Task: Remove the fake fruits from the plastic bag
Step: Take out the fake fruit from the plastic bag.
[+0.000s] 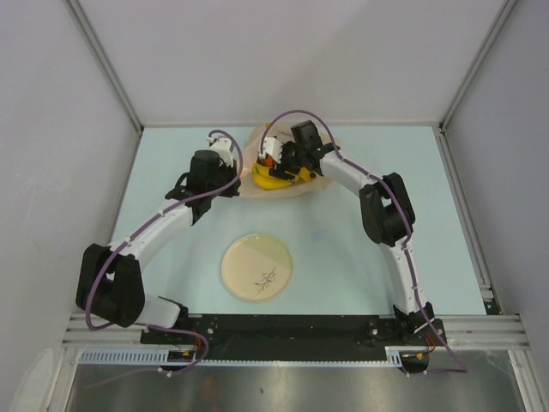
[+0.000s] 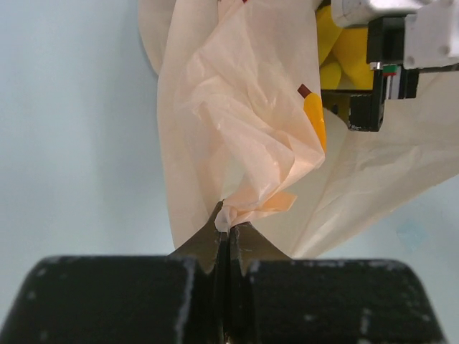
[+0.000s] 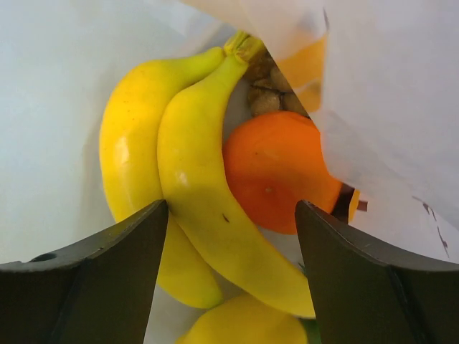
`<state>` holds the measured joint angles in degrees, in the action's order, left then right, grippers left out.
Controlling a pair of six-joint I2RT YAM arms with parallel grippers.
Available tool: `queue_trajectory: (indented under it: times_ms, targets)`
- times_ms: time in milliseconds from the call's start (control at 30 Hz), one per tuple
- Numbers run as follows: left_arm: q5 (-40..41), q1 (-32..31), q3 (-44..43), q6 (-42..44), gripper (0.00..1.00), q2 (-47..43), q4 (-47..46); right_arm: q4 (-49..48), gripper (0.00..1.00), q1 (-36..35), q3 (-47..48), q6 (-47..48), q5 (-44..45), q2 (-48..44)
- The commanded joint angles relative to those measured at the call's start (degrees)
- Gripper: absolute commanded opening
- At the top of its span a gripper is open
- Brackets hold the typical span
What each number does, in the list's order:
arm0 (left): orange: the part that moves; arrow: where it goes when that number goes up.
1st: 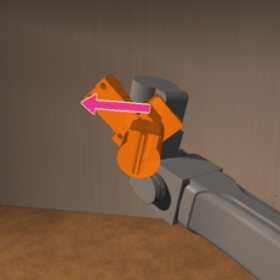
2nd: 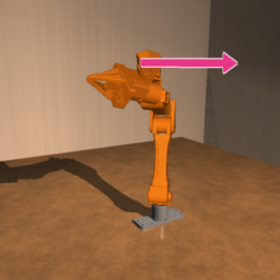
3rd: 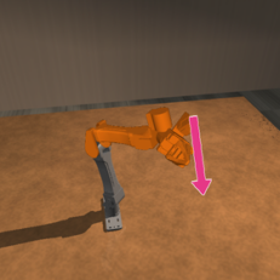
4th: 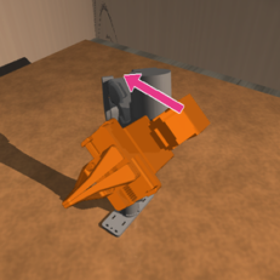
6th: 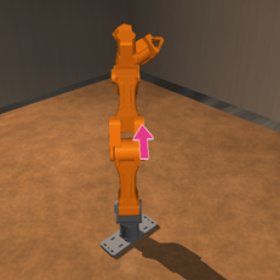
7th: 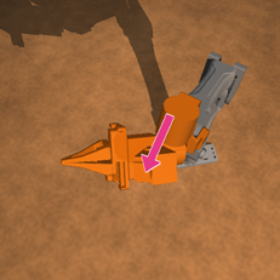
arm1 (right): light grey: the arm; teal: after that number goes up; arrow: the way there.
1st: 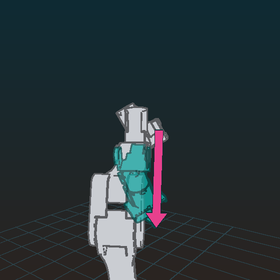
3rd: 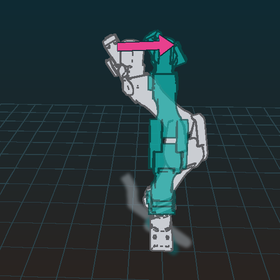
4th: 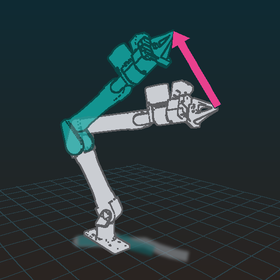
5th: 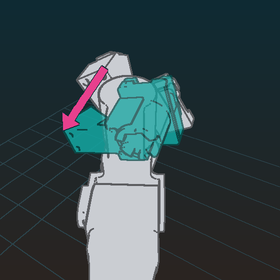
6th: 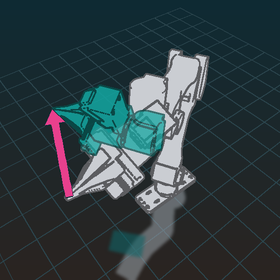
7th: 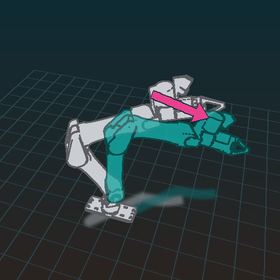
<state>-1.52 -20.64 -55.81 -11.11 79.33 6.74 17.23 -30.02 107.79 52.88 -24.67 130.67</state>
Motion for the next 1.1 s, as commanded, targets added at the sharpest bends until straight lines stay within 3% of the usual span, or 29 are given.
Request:
queue_trajectory:
  times_ms: [0, 100, 233, 333, 533, 900, 1000, 1033, 1067]
  targets:
    - [-1.03, 0.60, -2.46, -2.24, 0.00, 2.40, -0.33, 4.91, 0.77, 0.49, 4.88, 6.96, -0.12, 4.58]
    - [-1.29, 1.04, -3.51, -2.59, 0.00, 3.72, -0.33, 10.17, 0.73, 0.58, 9.10, 9.51, -0.21, 7.57]
    - [-1.38, 1.22, -4.66, -2.42, 0.00, 4.60, -0.68, 13.79, 0.41, 1.10, 11.39, 8.82, -1.52, 7.76]
    - [-1.29, 1.48, -5.27, -2.42, 0.00, 4.96, -1.55, 11.51, 0.28, 1.45, 8.33, 6.10, -2.84, 2.95]
    - [-1.12, 2.10, -8.08, -1.72, 0.00, 6.71, -3.66, 10.70, 0.25, 0.75, -0.19, 2.06, -7.06, -9.54]
    - [-1.99, 3.15, -15.46, 1.27, 0.01, 9.62, -5.86, 13.26, 0.22, -1.00, -3.20, -12.27, -9.25, -24.23]
    - [-4.27, 3.50, -16.52, 1.27, 0.21, 9.18, -5.43, 16.24, 0.22, -2.67, -4.60, -14.65, -10.49, -28.97]
    - [-4.72, 3.85, -16.70, 1.18, 0.47, 8.83, -5.34, 17.64, 0.22, -3.11, -5.21, -15.00, -10.75, -30.37]
    - [-4.98, 4.03, -17.13, 0.83, 0.58, 8.04, -5.08, 18.62, 0.21, -4.68, -6.00, -15.18, -11.28, -31.61]
